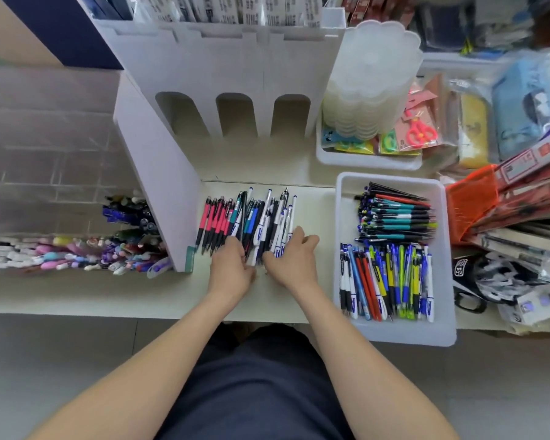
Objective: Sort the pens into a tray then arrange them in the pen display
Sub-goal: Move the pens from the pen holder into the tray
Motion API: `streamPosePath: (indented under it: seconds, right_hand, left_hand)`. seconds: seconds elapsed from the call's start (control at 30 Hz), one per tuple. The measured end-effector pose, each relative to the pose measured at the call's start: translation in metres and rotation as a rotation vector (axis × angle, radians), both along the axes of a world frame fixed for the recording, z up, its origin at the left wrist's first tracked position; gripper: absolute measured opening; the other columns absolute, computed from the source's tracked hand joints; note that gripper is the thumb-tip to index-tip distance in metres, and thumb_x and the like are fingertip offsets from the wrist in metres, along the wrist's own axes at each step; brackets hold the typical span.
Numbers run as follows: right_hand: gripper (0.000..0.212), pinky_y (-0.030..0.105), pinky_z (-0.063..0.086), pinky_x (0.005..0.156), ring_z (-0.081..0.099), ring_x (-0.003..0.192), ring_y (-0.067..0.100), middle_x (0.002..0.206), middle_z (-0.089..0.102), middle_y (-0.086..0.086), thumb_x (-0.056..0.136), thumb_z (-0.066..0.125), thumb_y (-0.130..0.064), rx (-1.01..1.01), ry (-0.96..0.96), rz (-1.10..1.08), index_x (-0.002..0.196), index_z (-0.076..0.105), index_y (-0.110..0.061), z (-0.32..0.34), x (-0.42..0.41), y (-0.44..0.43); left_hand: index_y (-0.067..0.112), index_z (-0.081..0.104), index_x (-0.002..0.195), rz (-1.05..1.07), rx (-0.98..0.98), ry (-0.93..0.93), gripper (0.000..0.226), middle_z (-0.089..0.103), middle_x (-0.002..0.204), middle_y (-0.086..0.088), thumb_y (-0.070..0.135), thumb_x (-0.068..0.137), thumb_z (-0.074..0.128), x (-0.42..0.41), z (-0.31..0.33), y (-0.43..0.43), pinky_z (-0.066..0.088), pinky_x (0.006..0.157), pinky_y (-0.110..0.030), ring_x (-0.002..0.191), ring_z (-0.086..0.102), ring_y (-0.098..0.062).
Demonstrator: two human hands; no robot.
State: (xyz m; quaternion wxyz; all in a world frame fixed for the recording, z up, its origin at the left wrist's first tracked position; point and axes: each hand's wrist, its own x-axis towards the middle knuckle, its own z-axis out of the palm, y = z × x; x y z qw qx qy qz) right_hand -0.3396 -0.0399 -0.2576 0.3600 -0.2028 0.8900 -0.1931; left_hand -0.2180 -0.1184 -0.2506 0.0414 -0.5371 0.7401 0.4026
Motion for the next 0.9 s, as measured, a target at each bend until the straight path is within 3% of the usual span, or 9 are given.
streamPosePath:
  seconds: [0.13, 0.2, 0.33, 0.43, 0.7, 0.9]
  right_hand:
    - [0.089, 0.044, 0.049, 0.095, 0.054, 0.113, 0.045, 0.136, 0.028, 0.014, 0.083, 0.072, -0.059, 0.076, -0.09, -0.186, 0.143, 0.029, -0.008, 0.003, 0.0, -0.024]
    - [0.106, 0.045, 0.046, 0.1, 0.045, 0.123, 0.047, 0.144, 0.022, 0.018, 0.083, 0.072, -0.068, 0.128, -0.095, -0.237, 0.153, 0.02, -0.008, 0.005, 0.001, -0.038]
    - [0.123, 0.044, 0.046, 0.082, 0.033, 0.129, 0.043, 0.15, 0.016, 0.014, 0.078, 0.073, -0.078, 0.187, -0.051, -0.274, 0.159, 0.009, -0.013, 0.005, 0.005, -0.066]
    - [0.126, 0.049, 0.052, 0.08, 0.033, 0.125, 0.04, 0.145, 0.021, 0.011, 0.073, 0.079, -0.077, 0.223, -0.022, -0.285, 0.156, 0.01, -0.013, 0.004, 0.006, -0.079]
    - [0.131, 0.049, 0.049, 0.071, 0.034, 0.121, 0.039, 0.137, 0.025, 0.011, 0.059, 0.087, -0.075, 0.299, -0.007, -0.25, 0.148, 0.018, -0.006, 0.007, 0.004, -0.103]
    - [0.099, 0.051, 0.052, 0.082, 0.04, 0.12, 0.04, 0.139, 0.03, 0.013, 0.081, 0.084, -0.054, 0.273, 0.105, -0.188, 0.146, 0.024, -0.009, -0.004, 0.021, -0.095]
  left_hand:
    - [0.02, 0.049, 0.087, -0.075, -0.122, -0.054, 0.02, 0.063, 0.083, 0.001, 0.02, 0.086, 0.069, -0.003, 0.014, -0.017, 0.053, 0.066, -0.042, 0.075, 0.06, -0.023]
    - [0.017, 0.051, 0.099, -0.101, -0.257, -0.056, 0.016, 0.058, 0.099, -0.001, 0.013, 0.088, 0.062, -0.005, 0.018, -0.03, 0.048, 0.065, -0.041, 0.085, 0.057, -0.027]
    - [0.016, 0.053, 0.141, -0.362, -0.344, -0.136, 0.058, 0.047, 0.14, -0.014, -0.003, 0.085, 0.059, -0.004, 0.007, -0.054, 0.049, 0.089, -0.047, 0.12, 0.05, -0.039]
    - [0.02, 0.047, 0.153, -0.43, -0.234, -0.144, 0.067, 0.043, 0.152, -0.011, -0.004, 0.091, 0.054, -0.001, 0.002, -0.062, 0.047, 0.102, -0.051, 0.133, 0.044, -0.04]
    - [0.012, 0.051, 0.144, -0.391, -0.177, -0.106, 0.059, 0.047, 0.145, -0.012, -0.004, 0.088, 0.057, 0.003, 0.0, -0.066, 0.047, 0.102, -0.049, 0.131, 0.046, -0.038]
    - [0.009, 0.05, 0.15, -0.327, -0.165, -0.062, 0.06, 0.047, 0.149, -0.017, -0.003, 0.092, 0.056, 0.003, -0.001, -0.07, 0.045, 0.109, -0.05, 0.131, 0.051, -0.04]
